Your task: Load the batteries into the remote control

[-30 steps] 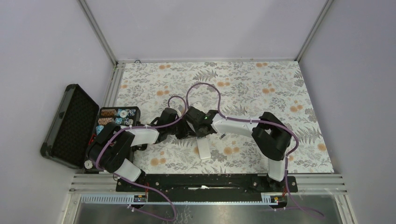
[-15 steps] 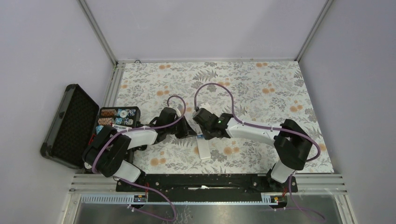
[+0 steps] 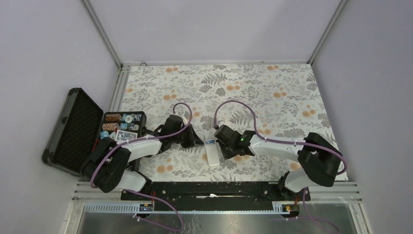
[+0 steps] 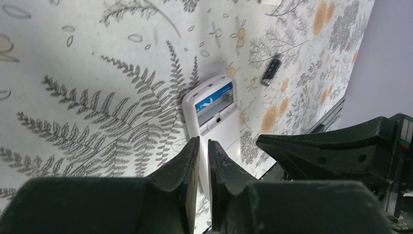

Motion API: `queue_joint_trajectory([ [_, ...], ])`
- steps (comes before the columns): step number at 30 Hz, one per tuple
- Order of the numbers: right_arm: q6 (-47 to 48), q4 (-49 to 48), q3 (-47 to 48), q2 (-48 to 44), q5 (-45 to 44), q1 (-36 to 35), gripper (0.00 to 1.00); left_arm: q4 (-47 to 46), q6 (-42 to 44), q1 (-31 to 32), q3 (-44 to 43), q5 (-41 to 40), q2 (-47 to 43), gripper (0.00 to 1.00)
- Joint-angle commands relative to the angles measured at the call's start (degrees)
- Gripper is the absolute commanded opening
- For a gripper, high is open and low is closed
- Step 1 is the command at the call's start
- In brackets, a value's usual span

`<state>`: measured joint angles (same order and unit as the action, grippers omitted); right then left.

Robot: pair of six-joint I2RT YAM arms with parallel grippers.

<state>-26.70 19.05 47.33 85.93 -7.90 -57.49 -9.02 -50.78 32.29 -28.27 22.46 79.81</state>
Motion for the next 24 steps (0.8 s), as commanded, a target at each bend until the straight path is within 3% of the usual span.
queue_joint_trajectory([
  [1, -1.8, -4.1, -2.2, -1.1, 3.3, -0.3, 0.0, 0.3, 0.7, 0.3, 1.6, -1.2, -2.1, 0.16],
  [12, -2.8, -11.2, -6.0, -0.1, 11.9, -0.8, 0.0, 3.9, 1.2, 0.3, 2.6, -5.0, -7.5, 0.19],
  [24, -2.1, -13.6, -1.6, 5.8, 13.1, -4.4, 0.0, 7.8, 1.2, 0.2, 3.7, -11.0, -15.6, 0.23],
])
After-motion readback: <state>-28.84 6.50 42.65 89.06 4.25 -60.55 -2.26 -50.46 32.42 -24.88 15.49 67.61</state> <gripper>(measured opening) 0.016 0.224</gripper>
